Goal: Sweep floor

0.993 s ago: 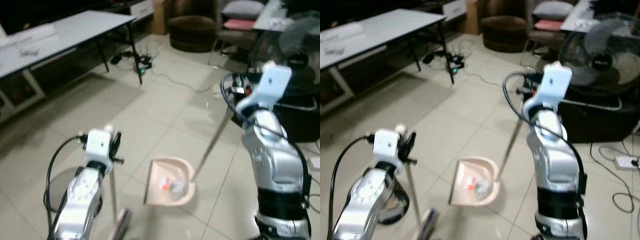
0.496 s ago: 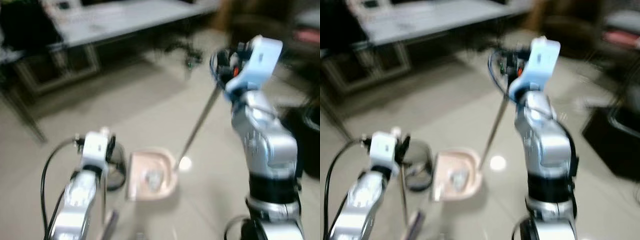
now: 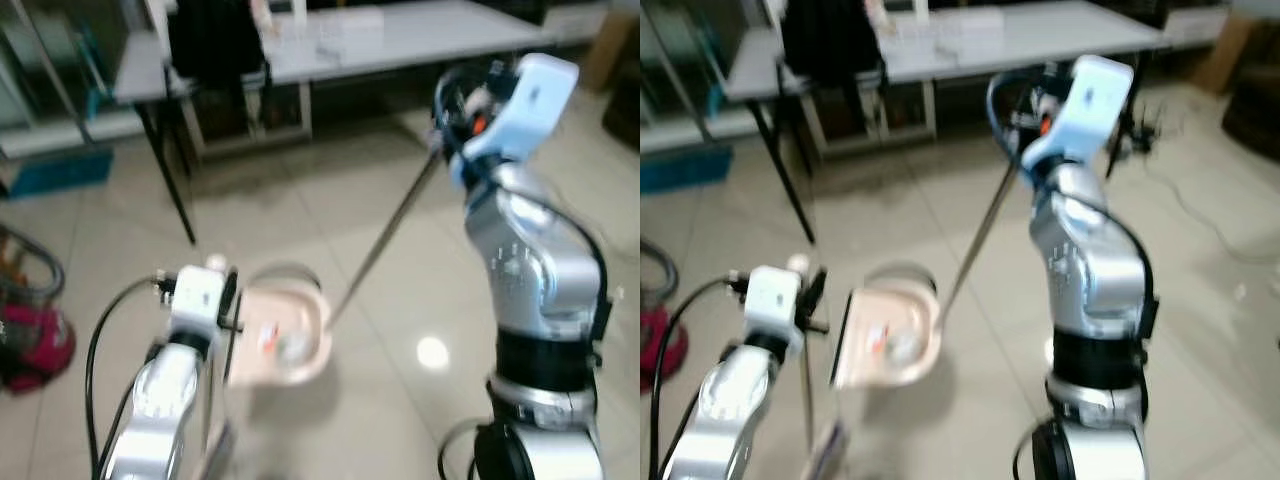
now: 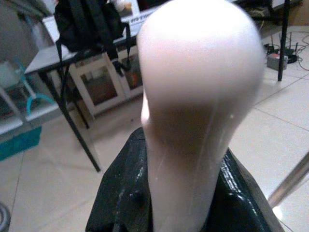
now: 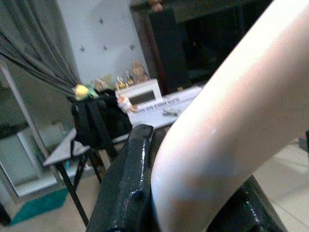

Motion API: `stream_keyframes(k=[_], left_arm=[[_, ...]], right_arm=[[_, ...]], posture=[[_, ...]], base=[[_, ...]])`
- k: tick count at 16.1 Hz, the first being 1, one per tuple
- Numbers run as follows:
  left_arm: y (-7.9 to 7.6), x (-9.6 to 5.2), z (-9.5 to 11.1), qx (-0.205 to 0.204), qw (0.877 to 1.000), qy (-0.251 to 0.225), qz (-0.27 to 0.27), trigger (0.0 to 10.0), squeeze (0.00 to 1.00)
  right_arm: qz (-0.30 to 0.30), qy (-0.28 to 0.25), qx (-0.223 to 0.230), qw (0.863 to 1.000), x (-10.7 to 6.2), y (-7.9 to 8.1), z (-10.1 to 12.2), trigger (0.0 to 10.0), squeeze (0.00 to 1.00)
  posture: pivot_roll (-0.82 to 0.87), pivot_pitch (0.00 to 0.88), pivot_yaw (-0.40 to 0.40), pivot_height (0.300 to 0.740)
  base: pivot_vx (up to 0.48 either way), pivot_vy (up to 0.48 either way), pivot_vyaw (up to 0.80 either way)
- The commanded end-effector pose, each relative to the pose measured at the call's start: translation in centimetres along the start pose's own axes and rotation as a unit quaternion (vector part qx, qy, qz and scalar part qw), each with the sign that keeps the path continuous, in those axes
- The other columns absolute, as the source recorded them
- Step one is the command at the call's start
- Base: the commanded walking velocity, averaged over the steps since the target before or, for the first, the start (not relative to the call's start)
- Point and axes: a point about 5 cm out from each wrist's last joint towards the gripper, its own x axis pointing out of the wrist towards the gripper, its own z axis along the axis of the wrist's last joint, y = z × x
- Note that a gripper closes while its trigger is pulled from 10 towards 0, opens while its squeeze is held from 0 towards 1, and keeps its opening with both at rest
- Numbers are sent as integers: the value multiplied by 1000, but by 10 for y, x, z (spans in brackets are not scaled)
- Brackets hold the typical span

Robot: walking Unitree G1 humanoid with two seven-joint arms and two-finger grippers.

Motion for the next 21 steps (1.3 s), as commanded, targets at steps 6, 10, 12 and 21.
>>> stream_keyframes(k=[6,10,12,21], left_arm=[[2,6,11,23,999,-20,-8,10000,0],[3,5,11,24,1000,-17,-7,10000,0],[3,4,11,22,1000,-16,-6,10000,0],[3,4,11,23,1000,-16,-8,10000,0]], right_arm=[[-13,-25,-14,1000,-1,0,3,10000,0],[-12,-25,-16,999,-1,1,1,10000,0],[-9,-24,-24,999,-1,1,0,10000,0],[-21,-26,-23,999,-1,-2,-2,10000,0]], posture=[[-73,0,71,740],[-69,0,70,740],[-68,0,68,740],[-70,0,72,740]], base=[[374,0,0],[372,0,0],[375,0,0],[374,0,160]])
